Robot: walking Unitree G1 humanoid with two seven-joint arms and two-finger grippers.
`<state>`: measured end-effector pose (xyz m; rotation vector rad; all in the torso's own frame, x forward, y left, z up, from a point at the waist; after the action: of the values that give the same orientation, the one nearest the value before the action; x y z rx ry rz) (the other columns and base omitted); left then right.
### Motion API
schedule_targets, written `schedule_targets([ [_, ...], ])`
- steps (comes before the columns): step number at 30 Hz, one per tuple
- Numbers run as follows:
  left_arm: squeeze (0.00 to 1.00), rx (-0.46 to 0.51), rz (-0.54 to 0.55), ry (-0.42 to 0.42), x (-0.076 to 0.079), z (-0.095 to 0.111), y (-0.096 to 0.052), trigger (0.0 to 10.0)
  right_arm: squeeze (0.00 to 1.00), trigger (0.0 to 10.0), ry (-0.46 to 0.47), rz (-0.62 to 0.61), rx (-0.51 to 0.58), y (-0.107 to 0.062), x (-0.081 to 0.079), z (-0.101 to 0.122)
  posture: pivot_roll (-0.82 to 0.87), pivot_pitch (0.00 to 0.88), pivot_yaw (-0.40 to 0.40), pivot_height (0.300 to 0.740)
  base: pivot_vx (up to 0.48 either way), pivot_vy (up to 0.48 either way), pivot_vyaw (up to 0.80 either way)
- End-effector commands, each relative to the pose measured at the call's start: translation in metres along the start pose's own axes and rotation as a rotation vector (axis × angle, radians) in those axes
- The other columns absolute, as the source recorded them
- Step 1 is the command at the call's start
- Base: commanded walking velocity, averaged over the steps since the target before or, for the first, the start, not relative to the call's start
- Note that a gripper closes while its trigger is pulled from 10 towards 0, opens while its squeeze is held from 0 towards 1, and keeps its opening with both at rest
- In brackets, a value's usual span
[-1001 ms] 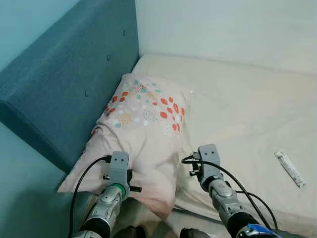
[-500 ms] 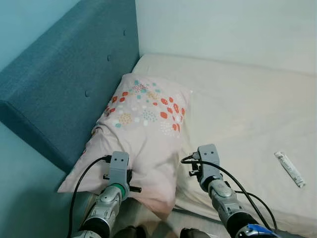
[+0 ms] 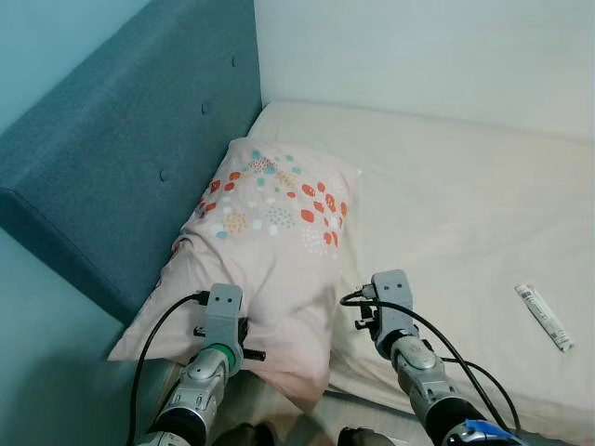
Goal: Clean up the room
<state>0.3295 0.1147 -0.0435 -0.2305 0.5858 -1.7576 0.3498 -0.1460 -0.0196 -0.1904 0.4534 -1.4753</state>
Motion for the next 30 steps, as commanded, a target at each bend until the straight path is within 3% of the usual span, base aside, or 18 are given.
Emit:
schedule_targets([
  [1,0.00,-0.053,-0.007,-0.013,0.0024,-0.0161,-0.0033,10.0,0.00,10.0,0.021,-0.003,-0.013,-0.0026,0.0006,-0.0072,0.07,0.062,0.076,0.740,0.000,0.000,0.00],
  [30,0.00,-0.055,0.001,-0.001,0.0028,-0.0176,-0.0038,10.0,0.00,10.0,0.020,0.016,0.019,-0.0032,-0.0015,-0.0029,0.09,0.044,0.078,0.740,0.000,0.000,0.00],
])
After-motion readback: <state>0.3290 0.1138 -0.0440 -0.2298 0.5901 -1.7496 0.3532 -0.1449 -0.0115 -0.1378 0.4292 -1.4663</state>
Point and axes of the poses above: a point about 5 cm out from each wrist's last joint towards the gripper, its own y axis pointing out of the wrist towards the gripper, its own z axis along the axis of the wrist's last joint, x = y × z, the point moved 6 cm from there along y, pointing out of the wrist towards the gripper, and after that the axes turned 15 degrees about y, right-handed, at the moved point
